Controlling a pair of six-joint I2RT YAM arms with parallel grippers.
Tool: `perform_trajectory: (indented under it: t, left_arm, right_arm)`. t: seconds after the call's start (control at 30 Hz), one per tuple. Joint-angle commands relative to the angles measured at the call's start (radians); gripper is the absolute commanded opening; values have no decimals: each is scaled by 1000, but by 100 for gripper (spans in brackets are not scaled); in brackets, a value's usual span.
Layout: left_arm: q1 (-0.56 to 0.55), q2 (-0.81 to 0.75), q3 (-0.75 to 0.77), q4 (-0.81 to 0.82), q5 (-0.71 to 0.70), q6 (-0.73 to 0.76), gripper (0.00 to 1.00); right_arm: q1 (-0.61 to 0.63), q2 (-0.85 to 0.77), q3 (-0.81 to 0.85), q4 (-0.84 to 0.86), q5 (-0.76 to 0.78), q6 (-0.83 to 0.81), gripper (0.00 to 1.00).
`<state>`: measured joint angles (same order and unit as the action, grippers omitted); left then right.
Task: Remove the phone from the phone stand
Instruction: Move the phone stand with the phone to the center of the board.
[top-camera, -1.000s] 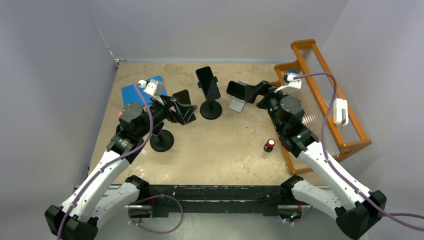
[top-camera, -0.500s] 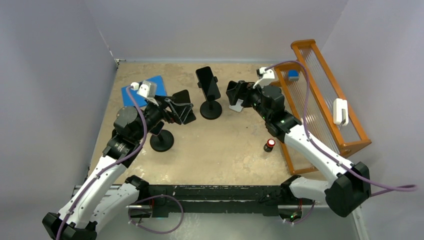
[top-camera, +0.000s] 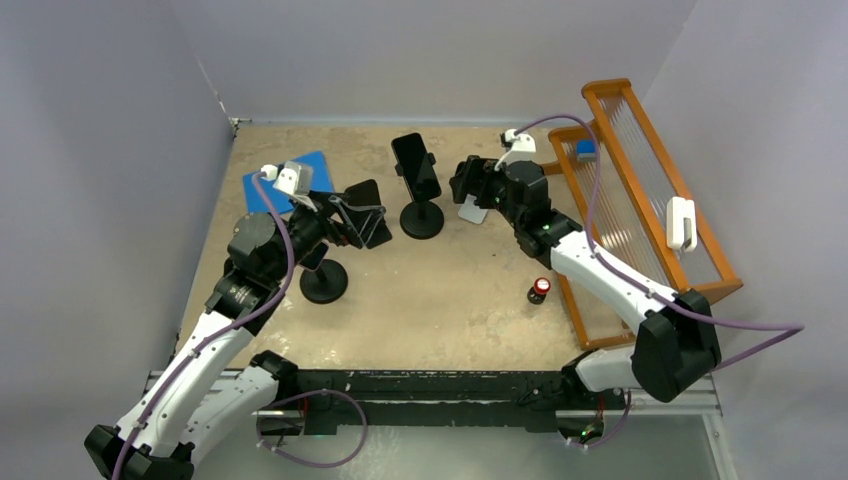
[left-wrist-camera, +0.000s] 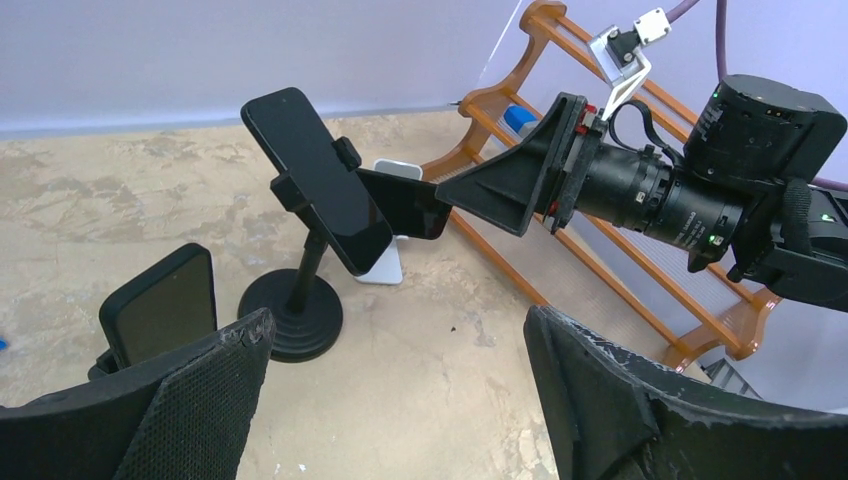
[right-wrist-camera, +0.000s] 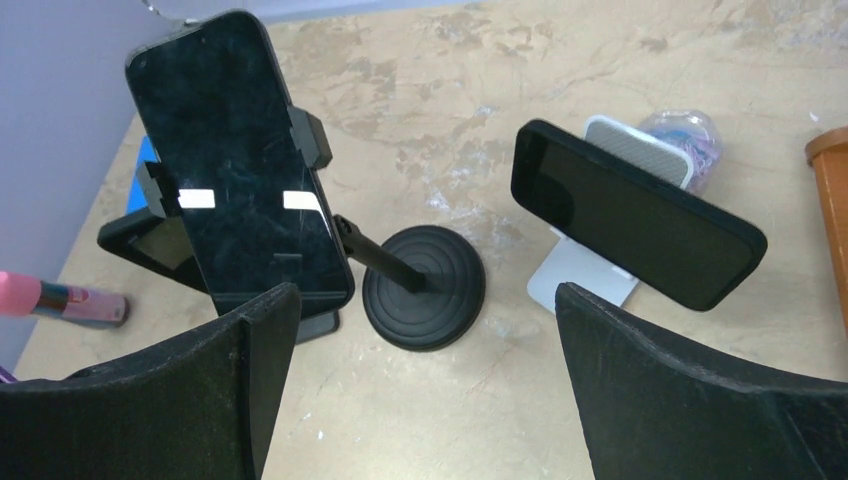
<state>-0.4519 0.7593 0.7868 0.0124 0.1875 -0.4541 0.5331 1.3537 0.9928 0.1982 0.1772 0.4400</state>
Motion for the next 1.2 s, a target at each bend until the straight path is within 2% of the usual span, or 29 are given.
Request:
perform_trajectory:
  t: [0.0, 0.17, 0.3, 0.47, 0.97, 1.17]
  left_arm:
    - [-4, -9, -6, 21, -13, -6, 93]
    - [-5, -11, -7, 21, -13, -5, 93]
    - [-5, -9, -6, 21, -14, -5, 93]
    - [-7, -9, -8, 21, -13, -5, 93]
    - [-8, 3, -8, 23, -6, -6, 93]
    - [-8, 2, -8, 23, -5, -6, 93]
  right_arm:
    - [-19, -11, 12, 137, -100, -37, 99]
    - [-19, 49, 87, 142, -175, -48, 99]
    - [-16, 140, 208, 58, -263, -94, 99]
    - [1, 173, 245, 36, -279, -114, 99]
    - [92, 268, 349, -93, -115, -193, 99]
    - [102, 292, 372, -112, -97, -206, 99]
